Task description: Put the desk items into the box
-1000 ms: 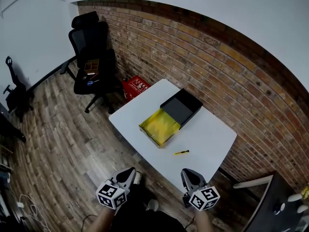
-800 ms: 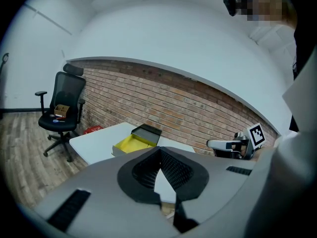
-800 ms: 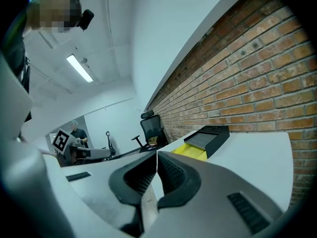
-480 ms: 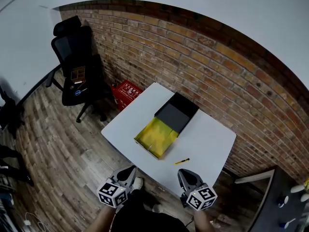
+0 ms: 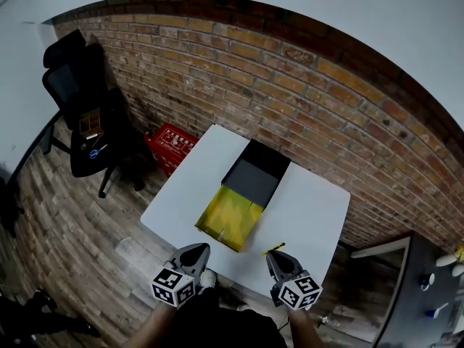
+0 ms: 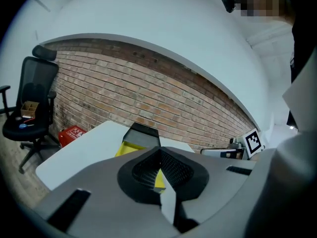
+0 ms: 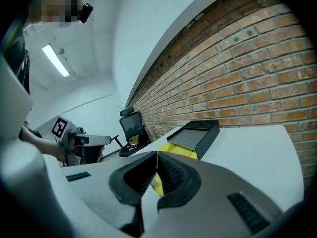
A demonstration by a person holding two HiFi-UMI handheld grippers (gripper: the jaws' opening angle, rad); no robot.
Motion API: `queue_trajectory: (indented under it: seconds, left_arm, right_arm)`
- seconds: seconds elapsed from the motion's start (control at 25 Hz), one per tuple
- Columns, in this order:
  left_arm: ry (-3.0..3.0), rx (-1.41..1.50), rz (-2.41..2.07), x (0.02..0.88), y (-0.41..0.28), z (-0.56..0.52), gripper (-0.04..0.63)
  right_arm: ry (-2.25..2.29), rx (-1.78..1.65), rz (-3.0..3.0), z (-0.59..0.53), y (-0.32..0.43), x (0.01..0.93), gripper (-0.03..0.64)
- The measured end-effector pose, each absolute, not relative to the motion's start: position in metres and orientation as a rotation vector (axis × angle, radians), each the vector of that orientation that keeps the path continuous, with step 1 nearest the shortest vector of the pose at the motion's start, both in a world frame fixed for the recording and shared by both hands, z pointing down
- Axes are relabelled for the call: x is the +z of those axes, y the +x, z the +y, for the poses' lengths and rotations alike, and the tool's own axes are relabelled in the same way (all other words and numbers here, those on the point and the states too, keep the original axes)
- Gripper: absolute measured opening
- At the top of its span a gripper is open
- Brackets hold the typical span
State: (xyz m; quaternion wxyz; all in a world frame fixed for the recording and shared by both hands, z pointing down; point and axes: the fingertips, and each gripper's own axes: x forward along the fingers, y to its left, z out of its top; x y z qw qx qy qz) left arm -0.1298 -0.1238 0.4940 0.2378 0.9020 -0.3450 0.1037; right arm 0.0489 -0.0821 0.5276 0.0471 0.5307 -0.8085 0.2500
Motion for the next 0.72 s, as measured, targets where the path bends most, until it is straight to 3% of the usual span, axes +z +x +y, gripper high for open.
queue_trajectory:
  seconds: [0.72]
  left_arm:
    - [2.585, 0.416, -0.474, 0.521, -0.067, -0.166, 0.005]
  right_arm:
    - [2.020, 0.812, -2.193, -0.082, 0.083, 0.535, 0.021]
